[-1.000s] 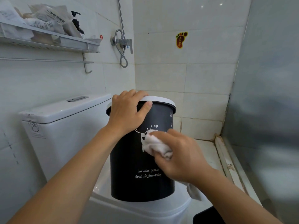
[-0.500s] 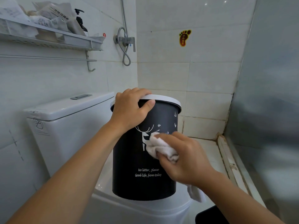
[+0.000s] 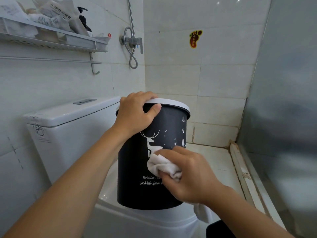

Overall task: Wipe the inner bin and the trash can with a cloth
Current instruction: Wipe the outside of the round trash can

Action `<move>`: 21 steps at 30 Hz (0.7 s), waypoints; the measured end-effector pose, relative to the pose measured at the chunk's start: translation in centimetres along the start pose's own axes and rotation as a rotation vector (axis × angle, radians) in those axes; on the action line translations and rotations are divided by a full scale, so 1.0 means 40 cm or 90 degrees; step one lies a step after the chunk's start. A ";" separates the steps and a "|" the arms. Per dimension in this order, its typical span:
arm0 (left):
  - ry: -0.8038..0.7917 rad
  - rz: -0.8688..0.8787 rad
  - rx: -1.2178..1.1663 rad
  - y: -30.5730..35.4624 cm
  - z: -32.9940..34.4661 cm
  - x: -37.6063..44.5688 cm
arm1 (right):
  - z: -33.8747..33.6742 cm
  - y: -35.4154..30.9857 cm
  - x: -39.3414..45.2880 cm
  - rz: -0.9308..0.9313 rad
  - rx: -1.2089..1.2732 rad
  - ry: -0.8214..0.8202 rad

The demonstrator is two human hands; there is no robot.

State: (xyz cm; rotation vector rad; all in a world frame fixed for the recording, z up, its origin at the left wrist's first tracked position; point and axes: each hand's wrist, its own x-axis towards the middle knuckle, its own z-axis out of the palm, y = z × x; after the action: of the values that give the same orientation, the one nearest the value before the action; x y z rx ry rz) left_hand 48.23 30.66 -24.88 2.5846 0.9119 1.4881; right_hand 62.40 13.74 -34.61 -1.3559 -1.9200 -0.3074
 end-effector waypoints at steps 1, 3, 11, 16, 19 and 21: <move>-0.003 0.006 0.003 0.002 -0.001 -0.001 | -0.001 0.003 0.009 0.012 -0.010 0.028; -0.003 0.021 0.011 0.011 -0.001 -0.006 | -0.009 0.021 0.037 0.066 0.000 0.121; -0.001 0.025 0.018 0.018 0.007 -0.006 | -0.019 0.039 0.055 0.112 -0.025 0.143; 0.007 -0.019 -0.009 -0.008 -0.005 -0.002 | 0.003 0.013 0.012 0.026 -0.061 0.052; 0.000 0.000 -0.014 0.006 -0.005 -0.007 | -0.017 0.032 0.049 0.079 -0.092 0.142; -0.005 0.021 -0.004 0.017 -0.002 -0.010 | -0.030 0.045 0.075 0.132 -0.083 0.200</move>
State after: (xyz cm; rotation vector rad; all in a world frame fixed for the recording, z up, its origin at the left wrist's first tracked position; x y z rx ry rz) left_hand 48.35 29.88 -24.96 2.6113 0.8672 1.4852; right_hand 64.05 15.91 -32.12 -1.4807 -1.5103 -0.5158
